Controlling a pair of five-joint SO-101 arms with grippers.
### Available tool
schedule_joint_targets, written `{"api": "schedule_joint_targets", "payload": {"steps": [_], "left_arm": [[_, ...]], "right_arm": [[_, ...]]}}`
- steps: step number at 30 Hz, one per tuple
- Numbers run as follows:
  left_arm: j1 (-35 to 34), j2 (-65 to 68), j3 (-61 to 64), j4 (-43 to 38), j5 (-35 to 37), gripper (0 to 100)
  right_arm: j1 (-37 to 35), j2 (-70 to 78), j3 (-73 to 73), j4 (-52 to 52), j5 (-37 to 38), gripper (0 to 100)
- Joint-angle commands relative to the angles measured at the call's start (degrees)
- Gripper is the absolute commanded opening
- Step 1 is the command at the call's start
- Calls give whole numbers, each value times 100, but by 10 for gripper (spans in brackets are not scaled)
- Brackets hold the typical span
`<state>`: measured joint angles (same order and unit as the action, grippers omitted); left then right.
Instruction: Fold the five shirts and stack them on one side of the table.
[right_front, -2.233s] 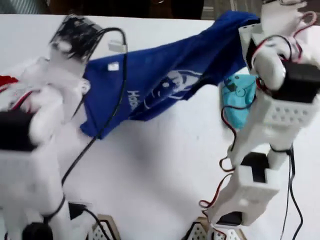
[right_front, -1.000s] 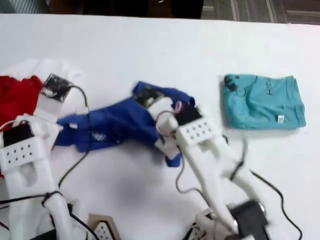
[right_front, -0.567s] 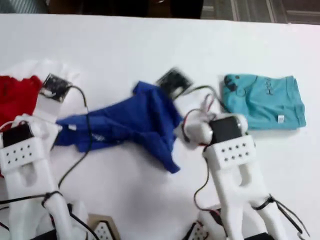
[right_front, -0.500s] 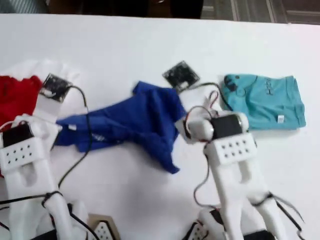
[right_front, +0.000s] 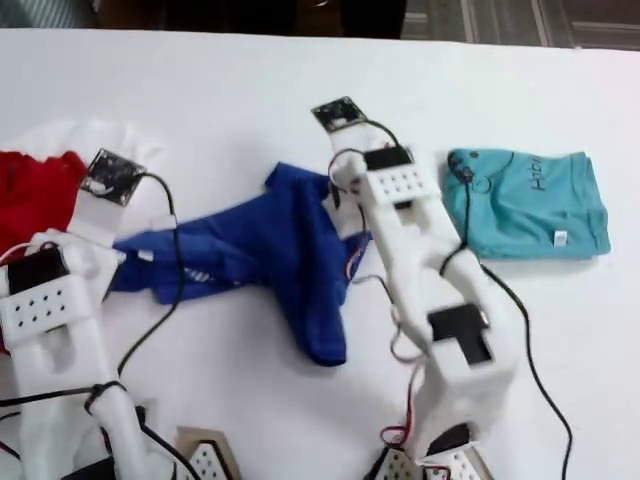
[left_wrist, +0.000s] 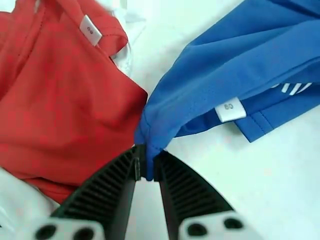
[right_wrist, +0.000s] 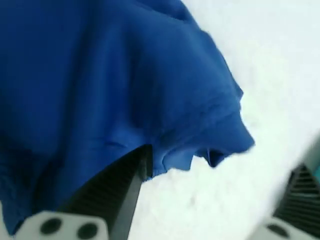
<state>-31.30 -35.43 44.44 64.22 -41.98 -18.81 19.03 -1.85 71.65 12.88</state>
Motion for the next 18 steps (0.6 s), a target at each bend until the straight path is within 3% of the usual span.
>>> {"api": "schedule_joint_targets", "payload": {"steps": [1,4,7,9,14,18], "left_arm": [[-44,-105,-13,-53,18,27],[-44,-114,119,-88,9,27],[-44,-114,224,-88,0,27],[-44,-114,259,-88,0,27],[-44,-114,259,-88,9,27],[-44,-114,259,-88,9,27]], "right_arm": [[-13,725,-800,242,-35,415],[31,1270,-1204,259,-26,296],[154,1622,-1626,251,-79,14],[277,1727,-1908,259,-53,59],[655,1745,-2813,259,9,20],[884,1798,-3692,259,545,19]]}}
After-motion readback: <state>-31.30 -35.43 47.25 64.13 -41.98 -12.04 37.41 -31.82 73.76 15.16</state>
